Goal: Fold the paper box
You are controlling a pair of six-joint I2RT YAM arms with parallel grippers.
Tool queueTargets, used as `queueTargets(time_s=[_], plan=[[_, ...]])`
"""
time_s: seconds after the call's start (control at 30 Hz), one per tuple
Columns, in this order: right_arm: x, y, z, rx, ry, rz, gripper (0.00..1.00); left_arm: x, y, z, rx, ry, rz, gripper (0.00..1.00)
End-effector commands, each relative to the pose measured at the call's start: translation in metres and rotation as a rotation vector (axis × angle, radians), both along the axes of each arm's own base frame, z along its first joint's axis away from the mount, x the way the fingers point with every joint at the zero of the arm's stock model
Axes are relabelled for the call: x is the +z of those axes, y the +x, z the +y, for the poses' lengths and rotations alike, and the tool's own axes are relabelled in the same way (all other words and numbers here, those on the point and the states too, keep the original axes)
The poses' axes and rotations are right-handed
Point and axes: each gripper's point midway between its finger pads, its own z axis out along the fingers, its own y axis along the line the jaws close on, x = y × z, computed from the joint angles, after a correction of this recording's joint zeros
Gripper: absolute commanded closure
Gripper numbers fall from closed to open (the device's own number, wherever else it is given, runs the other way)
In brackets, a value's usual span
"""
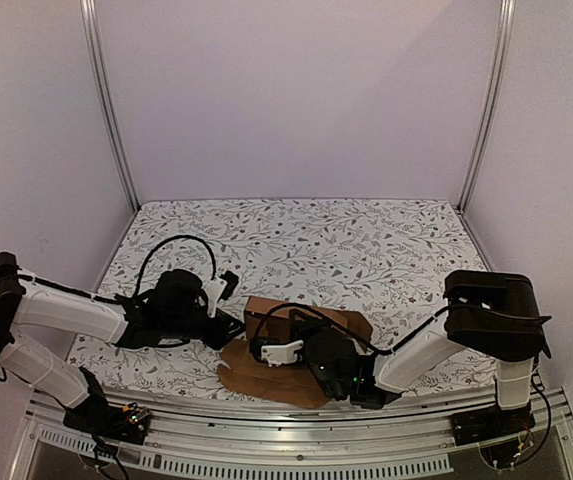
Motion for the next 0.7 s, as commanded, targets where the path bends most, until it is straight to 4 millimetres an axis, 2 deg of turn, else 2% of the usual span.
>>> queueTargets(time_s=[0.0, 0.47, 0.67], plan=[[-0.012, -0.007, 0.001, 0.012, -0.021, 0.015, 1.00, 0.006, 0.000, -0.014, -0.036, -0.011, -0.023, 0.80], [-0.012, -0.007, 0.000, 0.009, -0.018, 0.014, 1.00, 0.002, 0.006, -0.021, -0.036, 0.012, -0.040, 0.75], [-0.018, -0.010, 0.001, 0.013, -0.025, 0.018, 1.00, 0.002, 0.011, -0.023, -0.025, 0.019, -0.052, 0.75]])
